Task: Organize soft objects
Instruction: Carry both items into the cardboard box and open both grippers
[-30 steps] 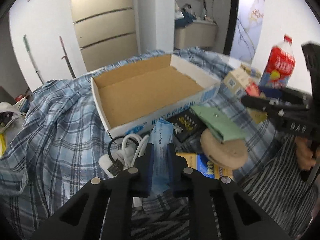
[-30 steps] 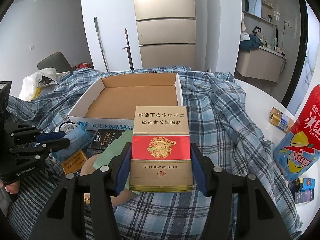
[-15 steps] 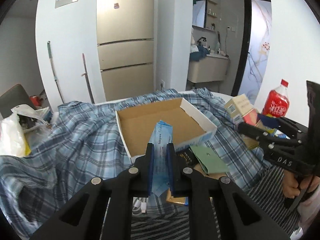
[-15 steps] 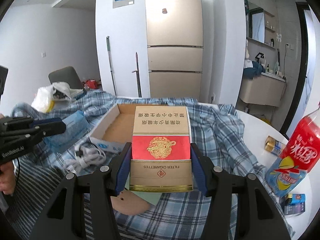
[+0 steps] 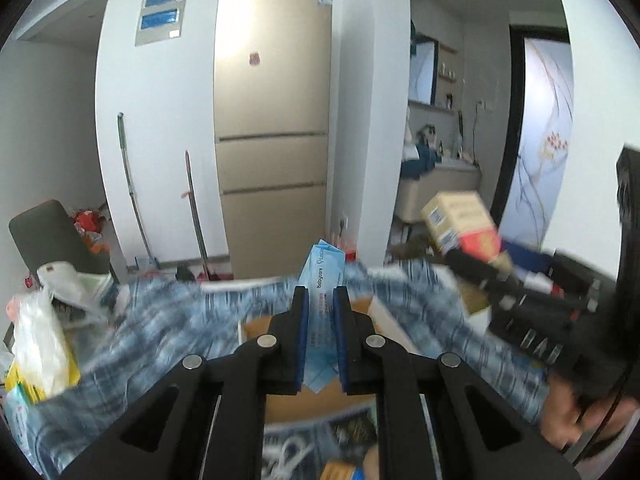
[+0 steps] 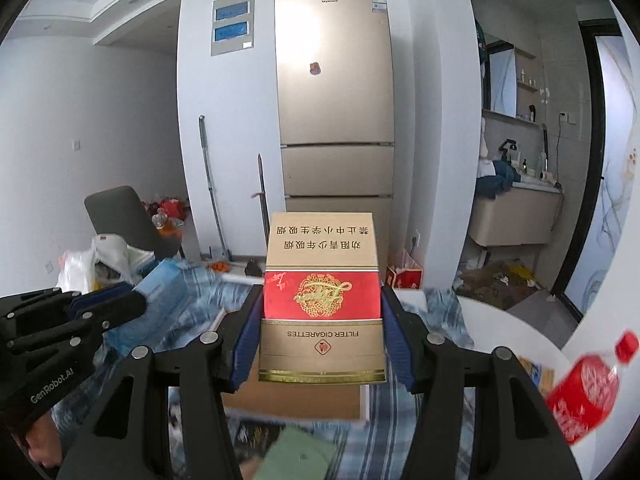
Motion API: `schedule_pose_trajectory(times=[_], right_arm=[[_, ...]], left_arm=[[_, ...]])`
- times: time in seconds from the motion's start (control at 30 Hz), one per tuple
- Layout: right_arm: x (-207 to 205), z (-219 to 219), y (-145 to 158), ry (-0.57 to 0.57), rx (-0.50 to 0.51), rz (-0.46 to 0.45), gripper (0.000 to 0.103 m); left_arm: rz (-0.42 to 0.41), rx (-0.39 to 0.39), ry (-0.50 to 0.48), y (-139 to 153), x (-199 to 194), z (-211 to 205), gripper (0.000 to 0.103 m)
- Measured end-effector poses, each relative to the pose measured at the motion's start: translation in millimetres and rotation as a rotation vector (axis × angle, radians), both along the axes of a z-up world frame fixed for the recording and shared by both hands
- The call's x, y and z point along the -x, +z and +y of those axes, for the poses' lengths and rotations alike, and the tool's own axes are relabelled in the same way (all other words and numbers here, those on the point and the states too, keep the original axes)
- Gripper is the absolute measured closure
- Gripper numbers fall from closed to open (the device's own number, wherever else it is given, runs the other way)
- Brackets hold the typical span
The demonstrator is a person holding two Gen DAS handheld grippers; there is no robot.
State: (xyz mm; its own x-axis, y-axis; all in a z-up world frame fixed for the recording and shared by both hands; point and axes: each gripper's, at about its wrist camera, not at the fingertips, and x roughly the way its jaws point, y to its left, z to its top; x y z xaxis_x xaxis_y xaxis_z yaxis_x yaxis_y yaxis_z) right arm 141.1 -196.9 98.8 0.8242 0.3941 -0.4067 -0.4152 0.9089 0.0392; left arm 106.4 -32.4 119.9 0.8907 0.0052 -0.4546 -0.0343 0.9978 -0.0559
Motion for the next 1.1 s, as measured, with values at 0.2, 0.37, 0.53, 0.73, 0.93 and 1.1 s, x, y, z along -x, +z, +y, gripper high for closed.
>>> schedule_pose_trajectory(times=[0.2,0.37,0.53,0.73,0.93,1.1], right_arm=[[-28,8,-4,0.008,-0.042,0.047,0.048],[-49,15,-38,0.014,-0.006,0.131,0.048],[-75,26,-85,0.012,0.072,0.245,0.048],[-102,36,-136,0.018,0.155,0.377,0.048],[-111,44,-164,0.04,0.206,0.471,0.048],[-112,42,-168,0.041,0.202,0.474,0.047]], left_arm=[[0.057,0.036,0.024,-8,-34,5,0.09],[0.176,0.059,0.046,-52,-57,16,0.09],[0.29,0.059,0.07,-90,-81,27,0.09],[0.422,0.085,0.08,-137,-107,40,0.09],[0.52,0.13,0.083,-166,-117,46,0.09],[0.534,0.116,0.089,-167,-118,44,0.089]])
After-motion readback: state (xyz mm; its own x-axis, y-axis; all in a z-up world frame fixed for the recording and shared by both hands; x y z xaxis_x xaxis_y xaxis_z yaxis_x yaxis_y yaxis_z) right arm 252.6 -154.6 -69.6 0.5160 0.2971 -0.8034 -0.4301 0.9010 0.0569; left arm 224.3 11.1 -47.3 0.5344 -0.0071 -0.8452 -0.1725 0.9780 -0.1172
